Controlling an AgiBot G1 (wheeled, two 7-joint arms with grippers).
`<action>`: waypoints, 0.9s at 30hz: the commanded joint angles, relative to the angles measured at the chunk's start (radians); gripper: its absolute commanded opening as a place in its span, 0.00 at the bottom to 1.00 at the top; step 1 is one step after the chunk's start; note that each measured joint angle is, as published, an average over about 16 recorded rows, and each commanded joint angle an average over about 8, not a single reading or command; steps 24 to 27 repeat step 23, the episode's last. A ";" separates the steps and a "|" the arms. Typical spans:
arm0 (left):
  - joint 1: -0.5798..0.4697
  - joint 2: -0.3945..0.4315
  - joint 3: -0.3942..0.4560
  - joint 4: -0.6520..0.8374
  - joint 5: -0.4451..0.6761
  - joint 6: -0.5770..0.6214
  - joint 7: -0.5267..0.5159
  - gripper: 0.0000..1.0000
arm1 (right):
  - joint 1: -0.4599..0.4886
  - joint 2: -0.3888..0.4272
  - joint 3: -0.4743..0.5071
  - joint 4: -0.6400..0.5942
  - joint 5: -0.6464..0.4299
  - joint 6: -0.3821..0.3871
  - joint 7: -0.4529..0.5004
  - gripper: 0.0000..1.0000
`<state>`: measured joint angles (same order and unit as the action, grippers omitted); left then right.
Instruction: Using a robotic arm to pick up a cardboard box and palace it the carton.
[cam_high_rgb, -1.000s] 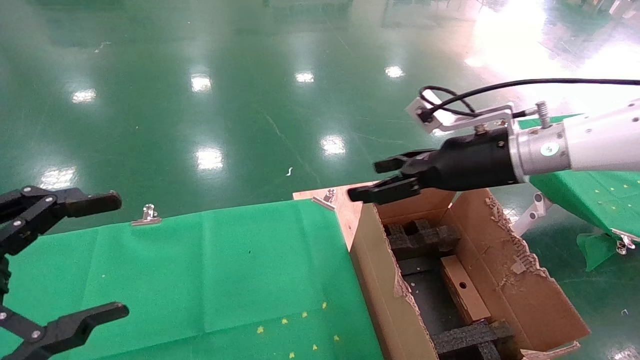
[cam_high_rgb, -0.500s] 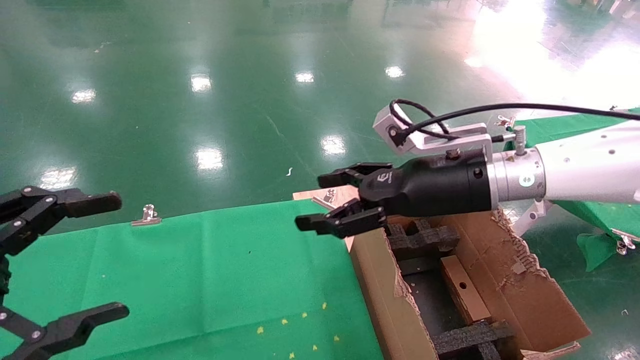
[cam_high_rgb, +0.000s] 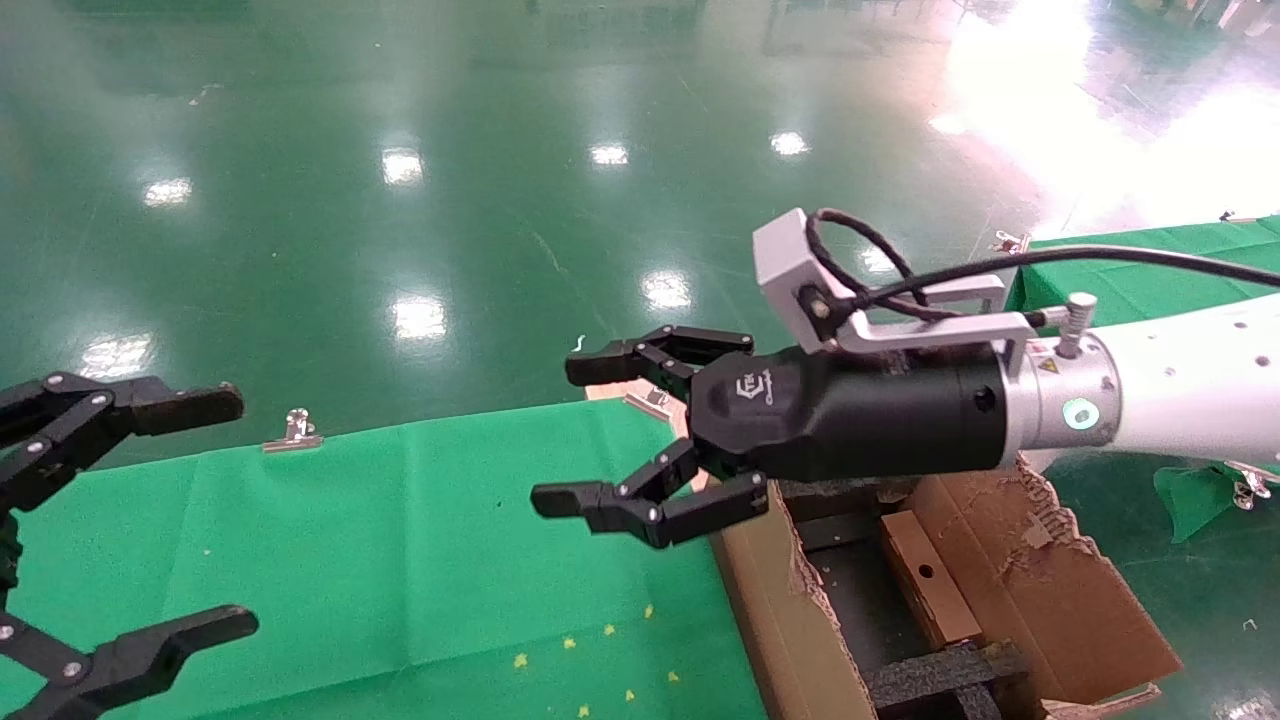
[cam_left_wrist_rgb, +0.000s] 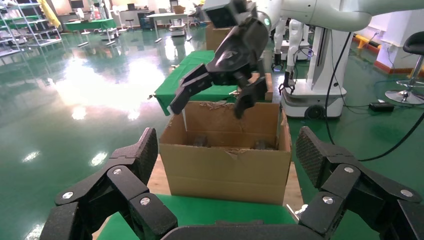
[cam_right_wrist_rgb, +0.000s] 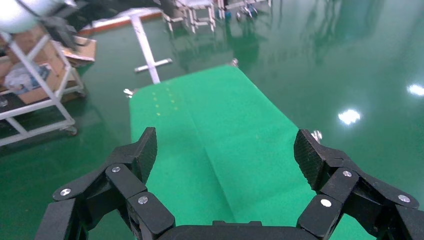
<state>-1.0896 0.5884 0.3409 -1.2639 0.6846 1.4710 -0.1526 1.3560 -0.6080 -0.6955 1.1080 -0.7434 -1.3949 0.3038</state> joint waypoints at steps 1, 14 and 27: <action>0.000 0.000 0.000 0.000 0.000 0.000 0.000 1.00 | -0.035 0.000 0.051 0.022 0.002 -0.012 -0.014 1.00; 0.000 0.000 0.000 0.000 0.000 0.000 0.000 1.00 | -0.252 -0.003 0.373 0.158 0.011 -0.090 -0.104 1.00; 0.000 0.000 0.000 0.000 0.000 0.000 0.000 1.00 | -0.315 -0.003 0.469 0.197 0.014 -0.113 -0.125 1.00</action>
